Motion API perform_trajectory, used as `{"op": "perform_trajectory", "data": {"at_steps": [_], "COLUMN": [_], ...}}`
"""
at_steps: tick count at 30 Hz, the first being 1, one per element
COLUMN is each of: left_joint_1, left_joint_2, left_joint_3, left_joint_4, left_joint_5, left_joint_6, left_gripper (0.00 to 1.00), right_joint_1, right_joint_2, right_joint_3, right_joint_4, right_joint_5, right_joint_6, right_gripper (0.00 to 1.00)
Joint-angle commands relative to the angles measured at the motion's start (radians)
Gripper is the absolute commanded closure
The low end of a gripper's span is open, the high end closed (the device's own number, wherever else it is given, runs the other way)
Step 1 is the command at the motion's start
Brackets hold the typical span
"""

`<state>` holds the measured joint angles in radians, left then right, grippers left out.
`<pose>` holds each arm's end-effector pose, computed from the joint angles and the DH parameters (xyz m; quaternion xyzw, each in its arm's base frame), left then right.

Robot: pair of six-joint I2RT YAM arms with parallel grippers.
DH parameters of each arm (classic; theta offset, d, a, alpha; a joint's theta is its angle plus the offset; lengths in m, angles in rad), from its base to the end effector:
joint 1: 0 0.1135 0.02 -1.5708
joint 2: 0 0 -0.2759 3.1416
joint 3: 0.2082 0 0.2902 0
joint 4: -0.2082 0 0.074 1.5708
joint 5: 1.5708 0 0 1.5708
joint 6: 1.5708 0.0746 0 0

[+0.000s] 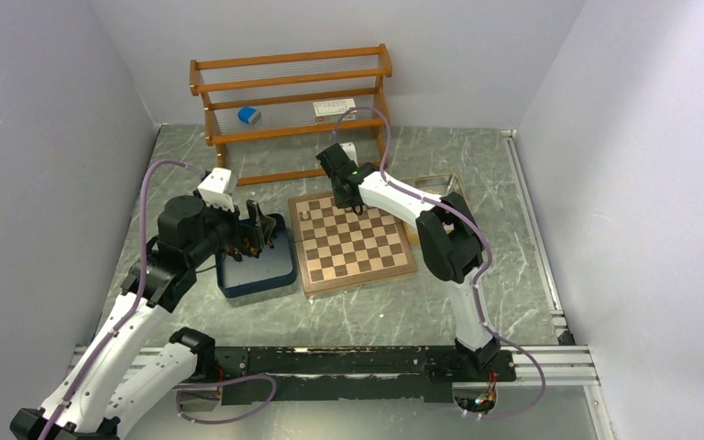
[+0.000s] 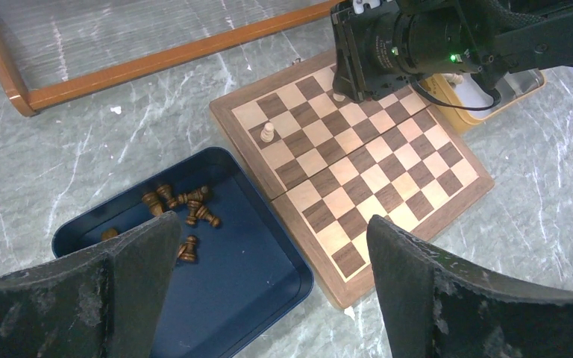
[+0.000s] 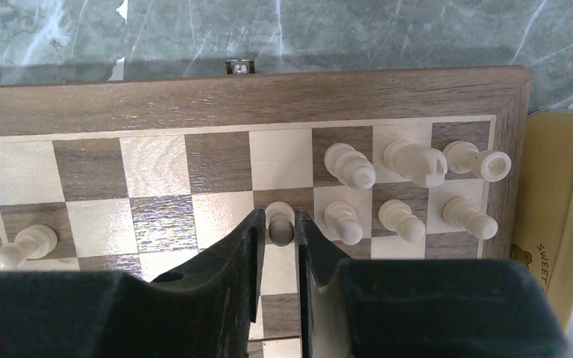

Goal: Set up the chess pieces on the board
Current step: Place the chess piece on the chessboard.

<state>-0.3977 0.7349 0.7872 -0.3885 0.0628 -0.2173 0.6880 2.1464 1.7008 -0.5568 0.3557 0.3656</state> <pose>0.2156 -0.0957 0.3243 0.0915 0.8101 -0.1995 0.5437 0.4257 0.3163 0.1554 -0.1027 0.9405 -0.0081 0.3239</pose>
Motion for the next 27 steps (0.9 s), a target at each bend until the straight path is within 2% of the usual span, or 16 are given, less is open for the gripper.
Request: {"op": "perform_trajectory", "data": {"at_steps": [1, 12, 17, 27], "left_joint_1": [-0.007, -0.007, -0.007, -0.007], "left_joint_2": [-0.012, -0.026, -0.022, -0.014], "left_joint_3": [0.000, -0.002, 0.003, 0.003], "left_joint_4": [0.011, 0.011, 0.005, 0.007], "left_joint_5": [-0.004, -0.012, -0.014, -0.006], "left_joint_6": [-0.001, -0.002, 0.000, 0.005], "left_gripper": [0.01, 0.01, 0.01, 0.01], "right_joint_1": [-0.005, -0.005, -0.005, -0.005], "right_joint_2": [0.010, 0.012, 0.015, -0.093], "right_joint_3": [0.020, 0.016, 0.046, 0.002], "right_joint_4": [-0.022, -0.018, -0.034, -0.033], "right_joint_5": [0.016, 0.017, 0.017, 0.029], "right_joint_6": [0.008, 0.010, 0.010, -0.013], "right_gripper": [0.75, 0.75, 0.70, 0.67]}}
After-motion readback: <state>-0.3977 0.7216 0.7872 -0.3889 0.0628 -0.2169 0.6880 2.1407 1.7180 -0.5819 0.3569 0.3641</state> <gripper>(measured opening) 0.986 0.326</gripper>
